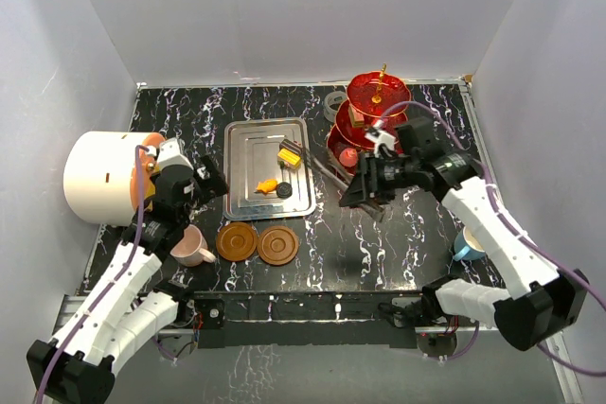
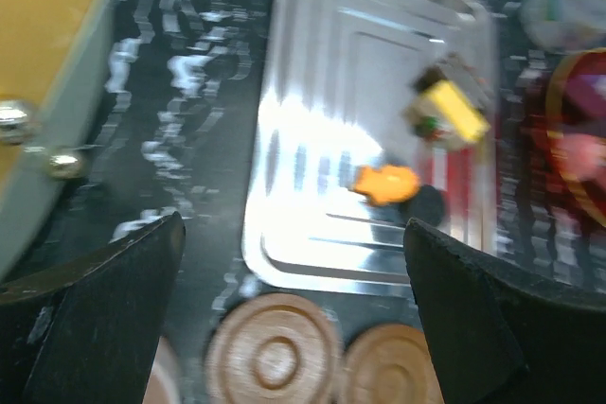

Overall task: Serve the afternoon tea
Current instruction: Adjust the clamp.

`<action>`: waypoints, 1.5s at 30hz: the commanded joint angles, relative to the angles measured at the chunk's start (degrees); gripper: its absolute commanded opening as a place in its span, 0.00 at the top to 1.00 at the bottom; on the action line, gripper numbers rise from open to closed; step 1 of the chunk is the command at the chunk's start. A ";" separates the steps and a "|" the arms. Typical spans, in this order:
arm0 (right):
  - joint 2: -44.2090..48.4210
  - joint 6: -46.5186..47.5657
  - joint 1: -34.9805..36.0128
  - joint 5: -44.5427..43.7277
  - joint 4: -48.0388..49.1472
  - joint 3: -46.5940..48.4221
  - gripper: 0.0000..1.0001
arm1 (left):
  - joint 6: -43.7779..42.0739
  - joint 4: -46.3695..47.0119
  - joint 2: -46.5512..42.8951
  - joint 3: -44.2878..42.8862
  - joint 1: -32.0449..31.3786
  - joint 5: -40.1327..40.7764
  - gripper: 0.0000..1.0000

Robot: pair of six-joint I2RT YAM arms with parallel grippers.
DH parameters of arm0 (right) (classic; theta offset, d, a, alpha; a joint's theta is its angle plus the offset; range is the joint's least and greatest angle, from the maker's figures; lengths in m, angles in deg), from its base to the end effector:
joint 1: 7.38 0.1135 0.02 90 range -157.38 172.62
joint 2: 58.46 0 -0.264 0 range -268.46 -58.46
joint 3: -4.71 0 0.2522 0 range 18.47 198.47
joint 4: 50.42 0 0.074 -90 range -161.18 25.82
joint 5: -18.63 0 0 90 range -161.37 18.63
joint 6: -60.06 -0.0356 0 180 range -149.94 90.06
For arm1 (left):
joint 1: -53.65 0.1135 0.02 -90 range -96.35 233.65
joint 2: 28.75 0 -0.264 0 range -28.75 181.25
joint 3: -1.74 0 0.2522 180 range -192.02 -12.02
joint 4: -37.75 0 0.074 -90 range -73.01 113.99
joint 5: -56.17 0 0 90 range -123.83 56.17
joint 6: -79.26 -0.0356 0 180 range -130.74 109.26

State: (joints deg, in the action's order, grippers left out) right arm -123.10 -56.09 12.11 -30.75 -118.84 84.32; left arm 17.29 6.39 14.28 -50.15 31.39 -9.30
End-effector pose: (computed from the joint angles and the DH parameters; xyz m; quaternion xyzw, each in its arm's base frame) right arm 0.1909 0.0922 0.3361 -0.0569 0.8953 0.4179 0.1432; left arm 0.1671 -0.0524 0.2918 -0.1588 0.8055 -0.0708 0.5665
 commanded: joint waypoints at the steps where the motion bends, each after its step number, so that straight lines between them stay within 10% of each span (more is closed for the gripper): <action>1: -3.43 -2.63 7.67 -8.87 7.84 4.96 0.62 | 11.43 4.90 1.82 -7.05 -0.19 -19.93 0.01; 10: -11.20 -8.28 15.05 -11.53 23.90 5.61 0.62 | 37.31 22.26 10.03 -4.93 -0.23 -38.76 0.01; 22: -18.23 -10.22 20.72 -12.18 33.66 7.20 0.62 | 47.46 25.56 20.86 -7.07 -2.33 -39.75 0.15; 35: -21.25 -8.57 22.92 -10.55 33.37 7.85 0.61 | 48.36 21.38 20.49 -6.02 -2.75 -35.06 0.69; 45: -25.11 -3.15 26.07 -19.30 22.73 15.69 0.55 | 46.53 19.37 19.68 -5.97 -2.71 -34.77 0.83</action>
State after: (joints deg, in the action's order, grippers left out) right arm -148.06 -62.56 37.07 -45.28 -94.71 93.87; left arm 65.16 27.70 35.85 -55.22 28.83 -43.53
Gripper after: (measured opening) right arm 0.438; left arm 0.259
